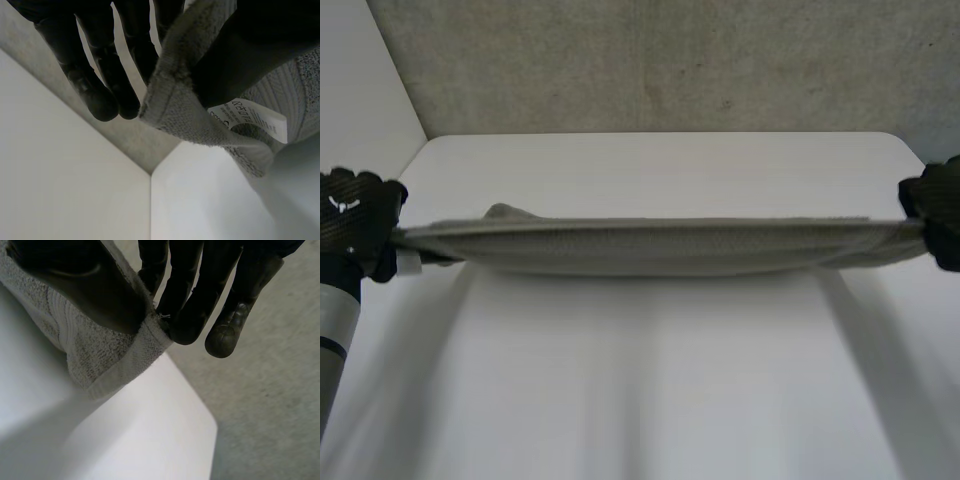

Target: Fold the towel.

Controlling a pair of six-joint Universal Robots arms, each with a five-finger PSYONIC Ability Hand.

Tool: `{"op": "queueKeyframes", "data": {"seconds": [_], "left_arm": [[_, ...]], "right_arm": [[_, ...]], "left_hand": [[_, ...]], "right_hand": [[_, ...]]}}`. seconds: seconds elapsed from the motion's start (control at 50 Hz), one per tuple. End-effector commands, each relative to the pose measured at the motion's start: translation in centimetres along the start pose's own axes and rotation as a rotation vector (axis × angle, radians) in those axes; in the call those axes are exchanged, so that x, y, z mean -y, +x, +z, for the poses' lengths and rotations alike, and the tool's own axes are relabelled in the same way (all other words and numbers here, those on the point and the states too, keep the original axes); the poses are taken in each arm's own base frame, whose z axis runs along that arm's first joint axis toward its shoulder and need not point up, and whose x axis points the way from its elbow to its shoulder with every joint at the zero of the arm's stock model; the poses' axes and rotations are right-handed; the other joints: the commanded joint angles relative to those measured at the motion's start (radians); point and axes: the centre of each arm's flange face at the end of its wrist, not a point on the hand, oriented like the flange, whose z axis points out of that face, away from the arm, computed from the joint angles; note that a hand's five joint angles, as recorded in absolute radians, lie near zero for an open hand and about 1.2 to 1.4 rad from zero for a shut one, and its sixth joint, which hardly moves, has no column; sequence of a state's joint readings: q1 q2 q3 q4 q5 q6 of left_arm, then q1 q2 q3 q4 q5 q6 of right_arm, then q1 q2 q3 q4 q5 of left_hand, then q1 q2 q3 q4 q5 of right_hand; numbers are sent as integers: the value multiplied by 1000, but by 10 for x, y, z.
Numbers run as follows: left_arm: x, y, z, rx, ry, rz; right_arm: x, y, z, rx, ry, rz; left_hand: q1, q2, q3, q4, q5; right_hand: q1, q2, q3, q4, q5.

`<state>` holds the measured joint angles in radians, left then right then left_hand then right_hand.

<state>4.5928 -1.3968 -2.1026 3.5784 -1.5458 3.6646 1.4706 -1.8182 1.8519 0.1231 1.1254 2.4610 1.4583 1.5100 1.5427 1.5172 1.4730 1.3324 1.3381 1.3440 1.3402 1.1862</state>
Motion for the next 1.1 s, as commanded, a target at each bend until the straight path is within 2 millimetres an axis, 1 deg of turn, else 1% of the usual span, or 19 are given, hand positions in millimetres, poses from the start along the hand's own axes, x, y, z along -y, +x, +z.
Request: {"op": "queueKeyframes", "data": {"seconds": [0.02, 0.12, 0.26, 0.34, 0.52, 0.56, 0.6, 0.62, 0.64, 0.66, 0.68, 0.7, 0.72, 0.76, 0.78, 0.84, 0.96, 1.06, 1.1], "left_arm": [[5, 4, -3, -74, 43, 1], [-12, 10, -6, -117, -4, -2], [-38, 9, 21, -166, -63, -15], [-37, 9, 41, -184, -47, -17], [-33, 34, 117, -248, -65, -10], [-24, 33, 133, -234, -50, -8], [15, 23, 164, -163, 24, -7], [16, 23, 164, -163, 24, -7], [40, 14, 175, -121, 82, -14], [41, 14, 175, -120, 82, -14], [71, 0, 185, -61, 166, -29], [102, -15, 190, -5, 261, -59], [102, -16, 190, -4, 262, -59], [149, -40, 191, 74, 424, -151], [150, -40, 191, 74, 425, -151], [175, -53, 183, 96, 522, -288], [148, -42, 184, 65, 448, -333], [104, -31, 186, 49, 338, -328], [64, -18, 179, 13, 234, -324]], "right_arm": [[3, 5, -10, -15, 30, 8], [-11, -5, -9, 35, -11, 26], [-27, -6, 10, 81, -68, 0], [-29, 2, 36, 100, -78, -27], [-17, -24, 117, 101, -176, -169], [-11, -22, 131, 74, -174, -222], [1, -16, 143, 30, -149, -264], [23, -7, 153, -35, -77, -288], [49, 8, 160, -131, 24, -291], [49, 9, 160, -132, 25, -291], [78, 17, 164, -223, 160, -270], [78, 17, 164, -224, 162, -270], [97, 31, 169, -332, 295, -230], [116, 45, 165, -433, 425, -198], [135, 55, 152, -495, 512, -189], [146, 63, 136, -524, 550, -193], [119, 40, 142, -424, 473, -189], [91, 22, 145, -328, 380, -188], [80, 14, 146, -292, 350, -183]], "left_hand": [[-62, -114, -146, -121, -251], [-62, -114, -146, -121, -251], [-62, -114, -146, -121, -251], [-62, -114, -146, -121, -251], [-62, -114, -146, -121, -251], [-62, -114, -146, -121, -251], [-62, -114, -146, -121, -251], [-62, -114, -146, -121, -251], [-62, -114, -146, -121, -251], [-62, -114, -146, -121, -251], [-62, -114, -146, -121, -251], [-62, -114, -146, -121, -251], [-62, -114, -146, -121, -251], [-62, -114, -146, -121, -251], [-62, -114, -146, -121, -251], [-62, -114, -146, -121, -251], [-62, -114, -146, -121, -251], [-62, -114, -146, -121, -251], [-62, -114, -146, -121, -251]], "right_hand": [[64, 58, 52, 56, 35], [64, 58, 52, 56, 35], [64, 58, 52, 56, 35], [64, 58, 52, 56, 35], [64, 58, 52, 56, 35], [64, 58, 52, 56, 35], [64, 58, 52, 56, 35], [64, 58, 52, 56, 35], [64, 58, 52, 56, 35], [64, 58, 52, 56, 35], [64, 58, 52, 56, 35], [64, 58, 52, 56, 35], [64, 58, 52, 56, 35], [64, 58, 52, 56, 35], [64, 58, 52, 56, 35], [64, 58, 52, 56, 35], [64, 58, 52, 56, 35], [64, 58, 52, 56, 35], [64, 58, 52, 56, 35]]}}
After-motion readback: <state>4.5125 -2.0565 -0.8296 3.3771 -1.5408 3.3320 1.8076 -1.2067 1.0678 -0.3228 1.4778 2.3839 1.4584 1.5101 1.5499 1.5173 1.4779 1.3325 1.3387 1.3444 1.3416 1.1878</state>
